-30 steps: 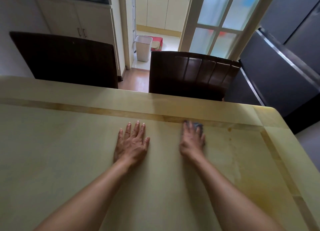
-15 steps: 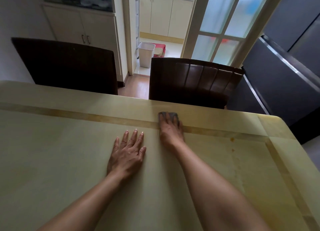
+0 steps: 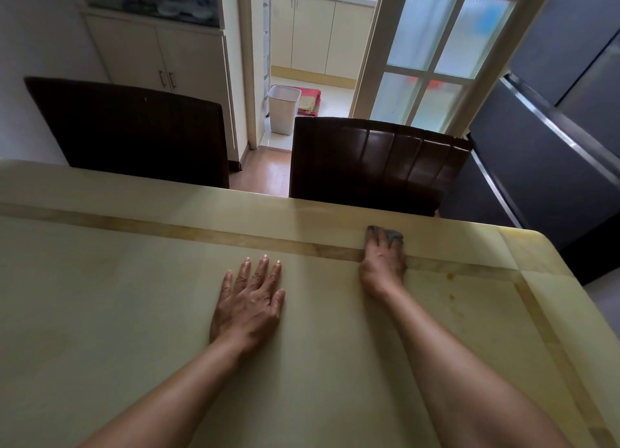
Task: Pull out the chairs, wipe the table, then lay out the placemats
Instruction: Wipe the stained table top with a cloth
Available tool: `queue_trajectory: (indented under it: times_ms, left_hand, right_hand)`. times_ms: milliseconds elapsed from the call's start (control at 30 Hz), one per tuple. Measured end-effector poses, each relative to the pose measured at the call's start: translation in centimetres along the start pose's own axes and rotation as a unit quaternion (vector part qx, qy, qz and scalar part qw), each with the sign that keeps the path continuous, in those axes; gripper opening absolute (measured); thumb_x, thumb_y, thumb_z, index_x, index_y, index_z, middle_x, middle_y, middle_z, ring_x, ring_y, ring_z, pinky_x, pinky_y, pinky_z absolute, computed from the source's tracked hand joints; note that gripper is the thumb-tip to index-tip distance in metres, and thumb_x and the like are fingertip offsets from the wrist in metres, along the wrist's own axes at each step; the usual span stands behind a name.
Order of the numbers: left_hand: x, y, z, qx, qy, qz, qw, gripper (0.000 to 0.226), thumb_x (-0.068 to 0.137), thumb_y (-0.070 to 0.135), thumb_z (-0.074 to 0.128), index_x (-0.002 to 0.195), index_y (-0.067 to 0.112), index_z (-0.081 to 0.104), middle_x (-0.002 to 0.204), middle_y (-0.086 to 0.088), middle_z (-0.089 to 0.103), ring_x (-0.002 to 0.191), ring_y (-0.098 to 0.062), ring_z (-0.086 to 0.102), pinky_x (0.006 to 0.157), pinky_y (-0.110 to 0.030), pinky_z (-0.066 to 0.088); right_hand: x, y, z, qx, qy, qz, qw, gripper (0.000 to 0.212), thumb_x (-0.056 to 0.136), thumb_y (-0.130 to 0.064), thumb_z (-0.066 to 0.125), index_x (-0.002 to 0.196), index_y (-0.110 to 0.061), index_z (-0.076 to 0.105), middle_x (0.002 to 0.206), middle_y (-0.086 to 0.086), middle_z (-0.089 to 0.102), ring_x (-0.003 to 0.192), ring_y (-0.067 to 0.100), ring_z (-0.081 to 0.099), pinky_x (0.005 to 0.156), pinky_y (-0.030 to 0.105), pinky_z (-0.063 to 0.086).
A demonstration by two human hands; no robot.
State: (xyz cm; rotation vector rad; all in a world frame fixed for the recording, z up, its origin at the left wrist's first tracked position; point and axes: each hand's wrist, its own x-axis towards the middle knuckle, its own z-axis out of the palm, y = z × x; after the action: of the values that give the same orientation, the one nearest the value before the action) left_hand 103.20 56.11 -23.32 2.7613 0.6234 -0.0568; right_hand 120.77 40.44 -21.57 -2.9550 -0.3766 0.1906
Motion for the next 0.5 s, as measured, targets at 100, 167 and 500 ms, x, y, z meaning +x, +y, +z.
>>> queue_trajectory:
  times_ms: [100, 167, 500]
  left_hand:
    - [0.0, 0.1, 0.2, 0.003, 0.003, 0.001, 1.0, 0.065, 0.075, 0.058, -0.012, 0.137, 0.039, -0.019, 0.147, 0.017, -0.025, 0.138, -0.008, -0.023, 0.117, -0.037, -0.012]
    - [0.1, 0.2, 0.2, 0.007, 0.007, -0.001, 1.0, 0.068, 0.072, 0.057, -0.014, 0.138, 0.039, -0.019, 0.146, 0.017, -0.025, 0.136, -0.005, -0.024, 0.116, -0.037, -0.013]
    - [0.2, 0.0, 0.2, 0.013, 0.004, 0.0, 1.0, 0.076, 0.065, 0.058, -0.019, 0.139, 0.042, -0.021, 0.146, 0.021, -0.023, 0.144, -0.011, -0.018, 0.115, -0.035, -0.013]
  right_hand:
    - [-0.7, -4.7, 0.9, 0.002, -0.018, -0.112, 0.994, 0.074, 0.085, -0.001, 0.038, 0.152, -0.017, 0.009, 0.16, 0.0, 0.004, 0.145, 0.035, 0.004, 0.12, 0.042, 0.004]
    - [-1.2, -8.5, 1.7, 0.023, -0.039, -0.161, 0.986, 0.074, 0.085, -0.002, 0.039, 0.152, -0.016, 0.01, 0.16, -0.001, 0.002, 0.146, 0.035, -0.001, 0.12, 0.043, -0.001]
    - [3.5, -14.6, 1.9, 0.08, -0.092, -0.189, 0.974, 0.058, 0.096, -0.011, 0.024, 0.151, -0.026, 0.013, 0.16, -0.002, -0.005, 0.146, 0.029, -0.008, 0.117, 0.046, -0.002]
